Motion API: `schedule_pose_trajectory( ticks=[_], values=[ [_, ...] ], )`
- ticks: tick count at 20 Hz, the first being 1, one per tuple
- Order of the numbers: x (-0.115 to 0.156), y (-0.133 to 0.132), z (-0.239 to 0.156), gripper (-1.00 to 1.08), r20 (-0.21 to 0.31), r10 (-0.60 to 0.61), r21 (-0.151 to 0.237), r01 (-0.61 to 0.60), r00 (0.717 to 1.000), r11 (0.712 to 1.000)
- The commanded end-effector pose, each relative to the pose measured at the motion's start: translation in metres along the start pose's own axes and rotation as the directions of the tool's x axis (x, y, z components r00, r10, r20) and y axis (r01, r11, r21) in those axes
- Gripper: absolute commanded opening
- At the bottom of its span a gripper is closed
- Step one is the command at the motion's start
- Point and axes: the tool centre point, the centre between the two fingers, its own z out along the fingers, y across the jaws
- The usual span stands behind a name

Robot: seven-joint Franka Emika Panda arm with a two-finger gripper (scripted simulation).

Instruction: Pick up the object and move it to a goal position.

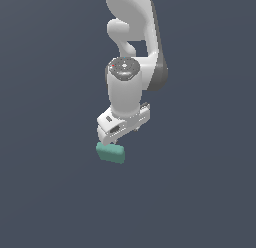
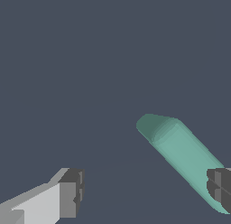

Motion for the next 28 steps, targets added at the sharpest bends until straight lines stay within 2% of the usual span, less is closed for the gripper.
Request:
schedule_pose_trajectory(
  ticks=[1, 7, 13, 28],
  values=[
    [-0.001, 0.006, 0.002, 1.00, 0.000, -0.062, 0.000, 0.062, 0.998, 0.998],
    [-0.003, 0.019, 0.006, 1.00, 0.001, -0.204, -0.001, 0.204, 0.979, 0.979],
    [-0.006, 0.032, 0.011, 1.00, 0.001, -0.342, -0.001, 0.342, 0.940, 0.940],
    [-0.013, 0.062, 0.021, 1.00, -0.002, -0.622, -0.002, 0.622, 0.783, 0.783]
  ],
)
